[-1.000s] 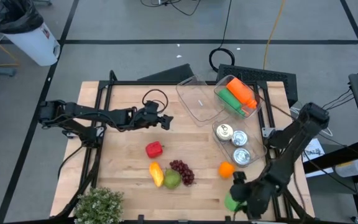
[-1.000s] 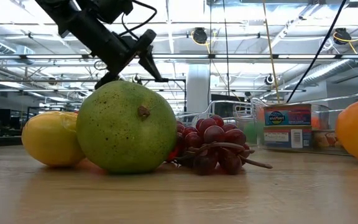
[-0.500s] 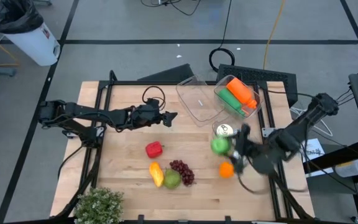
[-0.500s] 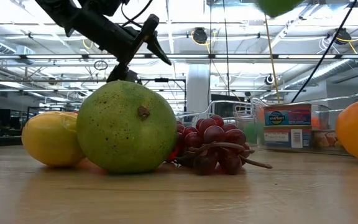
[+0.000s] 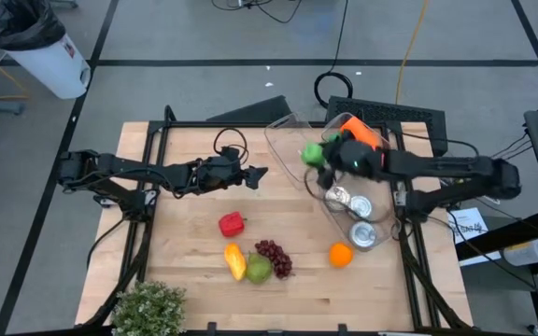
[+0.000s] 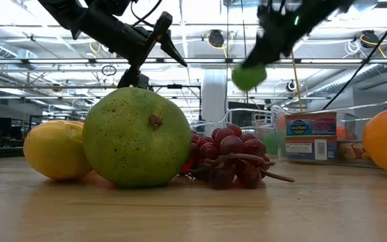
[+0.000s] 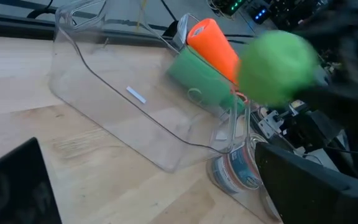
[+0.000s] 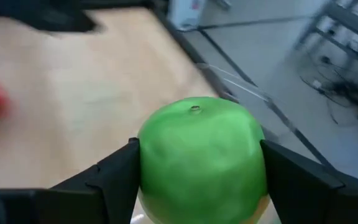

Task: Pick & Place Food Item
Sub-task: Put the green apple into the top left transparent bin, then put the orange into the top left transparent bin

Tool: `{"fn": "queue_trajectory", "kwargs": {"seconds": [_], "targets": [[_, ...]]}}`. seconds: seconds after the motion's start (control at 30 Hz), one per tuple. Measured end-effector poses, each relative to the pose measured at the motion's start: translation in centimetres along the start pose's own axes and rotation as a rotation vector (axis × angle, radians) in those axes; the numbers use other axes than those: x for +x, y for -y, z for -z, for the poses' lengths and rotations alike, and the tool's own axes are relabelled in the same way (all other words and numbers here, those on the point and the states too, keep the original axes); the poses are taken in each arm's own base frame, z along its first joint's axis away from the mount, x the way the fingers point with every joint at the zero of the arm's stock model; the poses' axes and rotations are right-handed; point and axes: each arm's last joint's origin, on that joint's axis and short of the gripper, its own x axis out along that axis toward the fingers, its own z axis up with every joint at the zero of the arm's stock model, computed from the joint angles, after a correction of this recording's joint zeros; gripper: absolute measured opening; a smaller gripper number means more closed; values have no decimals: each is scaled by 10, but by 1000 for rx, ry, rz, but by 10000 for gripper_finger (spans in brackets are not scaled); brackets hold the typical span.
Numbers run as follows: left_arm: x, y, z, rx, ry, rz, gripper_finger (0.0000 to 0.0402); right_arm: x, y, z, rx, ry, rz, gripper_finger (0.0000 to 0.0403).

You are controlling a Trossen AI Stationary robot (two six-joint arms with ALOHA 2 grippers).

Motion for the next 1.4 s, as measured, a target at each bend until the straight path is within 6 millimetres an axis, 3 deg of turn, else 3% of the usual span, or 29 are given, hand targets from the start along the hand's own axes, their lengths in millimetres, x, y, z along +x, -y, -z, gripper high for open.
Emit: {"fn": "queue_trajectory", "kwargs": {"seconds": [0.17,0.3,0.53,0.73,0.9,1.1,1.27,1.4], "targets": [[0,0,0,0,0,0,311,36,40,28,98,8,-23,281],[0,0,0,0,0,-1,306,51,49,45,160,-20,-97,299],[0,0,0,1,-1,-1,316,53,44,46,85,-18,-173,369],[0,0,0,0,0,-1,328,40,38,31,69,53,-209,395],[0,0,0,0,0,0,329,8,9,16,-6,176,-462,386],[0,0,0,0,0,0,318,-53,-52,14,-93,244,-720,376],[0,0,0,0,0,0,309,-100,-105,23,-240,50,-694,377],[0,0,0,0,1,0,306,-121,-143,46,-462,-146,-684,377]]}}
